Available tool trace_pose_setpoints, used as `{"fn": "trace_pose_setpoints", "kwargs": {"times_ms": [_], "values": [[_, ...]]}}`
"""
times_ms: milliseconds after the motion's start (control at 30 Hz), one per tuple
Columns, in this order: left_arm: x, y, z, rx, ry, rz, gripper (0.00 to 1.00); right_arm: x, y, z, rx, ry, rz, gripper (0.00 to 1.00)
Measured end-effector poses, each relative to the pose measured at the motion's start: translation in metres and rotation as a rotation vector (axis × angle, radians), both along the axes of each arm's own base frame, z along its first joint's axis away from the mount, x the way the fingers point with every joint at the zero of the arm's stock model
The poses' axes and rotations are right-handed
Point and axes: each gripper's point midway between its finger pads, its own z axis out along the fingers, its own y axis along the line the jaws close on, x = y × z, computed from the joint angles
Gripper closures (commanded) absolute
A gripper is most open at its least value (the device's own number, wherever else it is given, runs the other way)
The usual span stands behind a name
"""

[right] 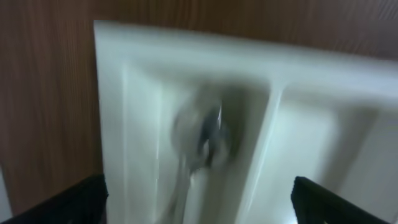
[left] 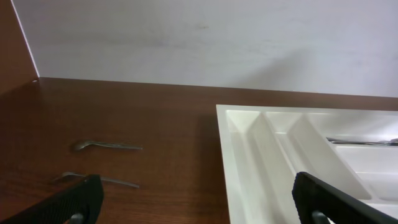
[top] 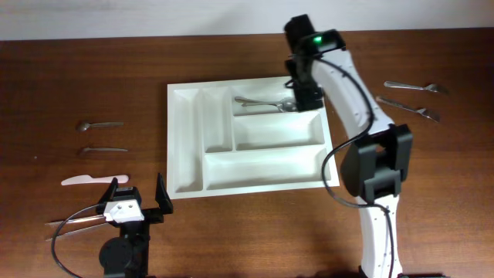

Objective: Pack container
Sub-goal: 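Return the right gripper to the right and grasp a silver fork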

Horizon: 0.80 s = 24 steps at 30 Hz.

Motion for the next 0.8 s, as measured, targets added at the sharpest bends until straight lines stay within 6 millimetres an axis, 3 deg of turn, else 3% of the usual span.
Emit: {"fn": "trace_pose_setpoints", "kwargs": {"times_ms": [100,233,400,533,800], "values": [[0.0,0.0,0.0,0.0,0.0,0.0,0.01,0.009,-0.059,0.0,-0.018,-0.001,-0.099,0.03],[0.0,0.0,0.0,0.0,0.0,0.0,0.01,0.008,-0.158,0.0,-0.042,0.0,-0.268,0.03],[0.0,0.0,0.0,0.0,0.0,0.0,0.01,0.001,-0.241,-0.014,-0.059,0.003,-0.385,0.03],[0.0,0.0,0.0,0.0,0.0,0.0,0.01,-0.009,-0.271,-0.033,-0.044,0.042,-0.417,0.03],[0.0,0.0,0.0,0.0,0.0,0.0,0.01,-0.017,-0.292,-0.049,-0.027,0.071,-0.433,0.03]]}}
